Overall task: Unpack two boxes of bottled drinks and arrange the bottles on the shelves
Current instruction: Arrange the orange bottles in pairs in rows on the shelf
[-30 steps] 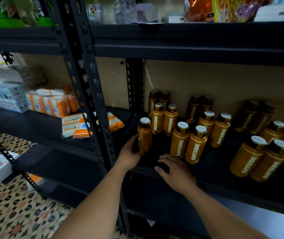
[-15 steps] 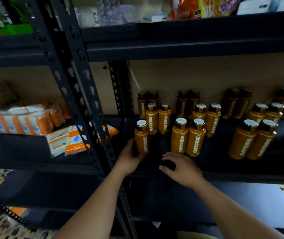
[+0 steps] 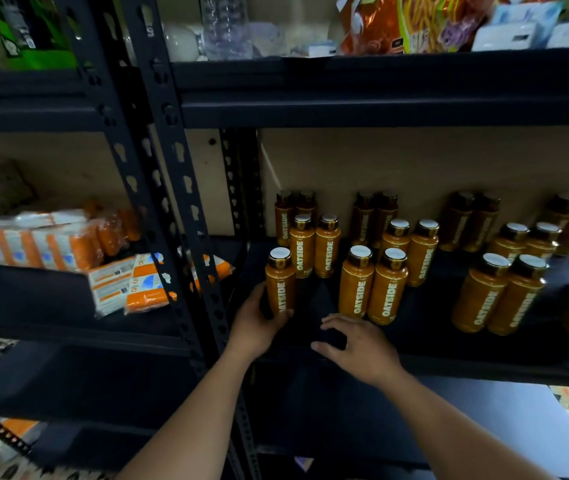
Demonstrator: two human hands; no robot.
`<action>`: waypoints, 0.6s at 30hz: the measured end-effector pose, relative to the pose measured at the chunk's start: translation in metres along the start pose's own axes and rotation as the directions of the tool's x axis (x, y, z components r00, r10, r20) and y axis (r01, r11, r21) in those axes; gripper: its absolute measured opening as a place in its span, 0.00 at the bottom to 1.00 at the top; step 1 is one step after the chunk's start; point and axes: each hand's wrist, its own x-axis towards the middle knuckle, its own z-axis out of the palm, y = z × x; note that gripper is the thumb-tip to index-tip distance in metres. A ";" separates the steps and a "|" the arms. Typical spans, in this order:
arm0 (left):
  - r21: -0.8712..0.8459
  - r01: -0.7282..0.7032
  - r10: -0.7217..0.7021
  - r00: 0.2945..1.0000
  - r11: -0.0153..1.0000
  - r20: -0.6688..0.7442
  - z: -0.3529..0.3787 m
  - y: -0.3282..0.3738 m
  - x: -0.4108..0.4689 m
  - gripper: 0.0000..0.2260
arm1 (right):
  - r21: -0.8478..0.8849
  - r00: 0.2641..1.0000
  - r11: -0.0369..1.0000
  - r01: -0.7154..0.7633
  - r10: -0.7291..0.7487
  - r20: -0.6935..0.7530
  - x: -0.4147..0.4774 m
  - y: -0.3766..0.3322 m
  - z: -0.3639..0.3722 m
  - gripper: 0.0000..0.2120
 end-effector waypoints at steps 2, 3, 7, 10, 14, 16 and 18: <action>-0.003 0.016 -0.016 1.000 1.000 -0.008 0.000 0.001 -0.002 0.27 | 0.003 1.000 1.000 0.011 -0.011 -0.001 0.000 0.002 0.001 0.25; -0.001 0.022 -0.022 1.000 1.000 -0.015 0.001 0.001 -0.002 0.28 | 0.002 1.000 1.000 0.015 -0.015 -0.001 0.001 0.002 0.001 0.24; 0.006 0.030 -0.030 0.999 1.000 -0.029 0.001 0.002 -0.004 0.27 | -0.001 0.999 0.999 0.032 -0.032 -0.011 0.001 0.004 0.003 0.24; 0.016 0.033 -0.033 0.999 0.999 -0.035 -0.001 0.002 -0.005 0.27 | 0.004 0.999 0.999 0.040 -0.040 -0.023 0.001 0.005 0.005 0.24; 0.020 0.030 -0.029 0.998 0.999 -0.048 -0.001 0.002 -0.005 0.27 | 0.005 0.999 0.999 0.039 -0.039 -0.023 0.001 0.006 0.006 0.24; 0.024 0.031 -0.030 0.999 0.999 -0.044 -0.001 0.002 -0.005 0.28 | 0.003 0.999 0.999 0.036 -0.035 -0.022 0.001 0.006 0.006 0.24; 0.024 0.038 -0.037 0.999 0.999 -0.033 -0.001 0.001 -0.005 0.28 | 0.002 0.999 0.999 0.033 -0.033 -0.021 0.002 0.006 0.006 0.25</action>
